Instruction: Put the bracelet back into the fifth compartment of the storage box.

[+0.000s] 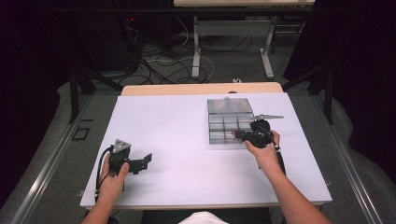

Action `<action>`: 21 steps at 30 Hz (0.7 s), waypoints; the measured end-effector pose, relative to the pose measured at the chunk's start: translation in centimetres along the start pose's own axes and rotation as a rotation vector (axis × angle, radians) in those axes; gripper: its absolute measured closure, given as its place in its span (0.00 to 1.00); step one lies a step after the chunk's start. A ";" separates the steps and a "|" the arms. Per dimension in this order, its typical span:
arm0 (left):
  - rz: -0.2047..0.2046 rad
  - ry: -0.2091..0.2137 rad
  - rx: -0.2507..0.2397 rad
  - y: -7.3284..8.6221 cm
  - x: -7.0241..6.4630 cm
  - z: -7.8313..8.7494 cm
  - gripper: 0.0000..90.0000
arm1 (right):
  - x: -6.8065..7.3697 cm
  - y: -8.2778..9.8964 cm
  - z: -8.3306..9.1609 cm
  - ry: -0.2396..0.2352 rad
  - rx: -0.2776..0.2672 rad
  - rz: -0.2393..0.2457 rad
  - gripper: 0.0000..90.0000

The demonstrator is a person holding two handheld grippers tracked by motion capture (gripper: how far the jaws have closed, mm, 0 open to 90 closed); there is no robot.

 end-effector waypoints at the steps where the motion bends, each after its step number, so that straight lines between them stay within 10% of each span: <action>1: 0.000 0.000 0.000 0.0 0.0 0.0 0.04 | -0.1 -0.1 0.0 0.000 0.004 0.004 0.97; 21: 0.005 0.002 -0.004 0.0 0.0 -0.1 0.04 | -0.7 -2.0 -0.7 0.040 0.042 0.020 0.97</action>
Point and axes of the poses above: each handheld gripper's, and its own axes: z roughly backward along the jaws, y roughly out of its underside, x roughly to its left, the point moved 1 cm from there along -z, roughly forward along the jaws, and after that the axes turned 2 degrees about x, right-handed, at the moved point
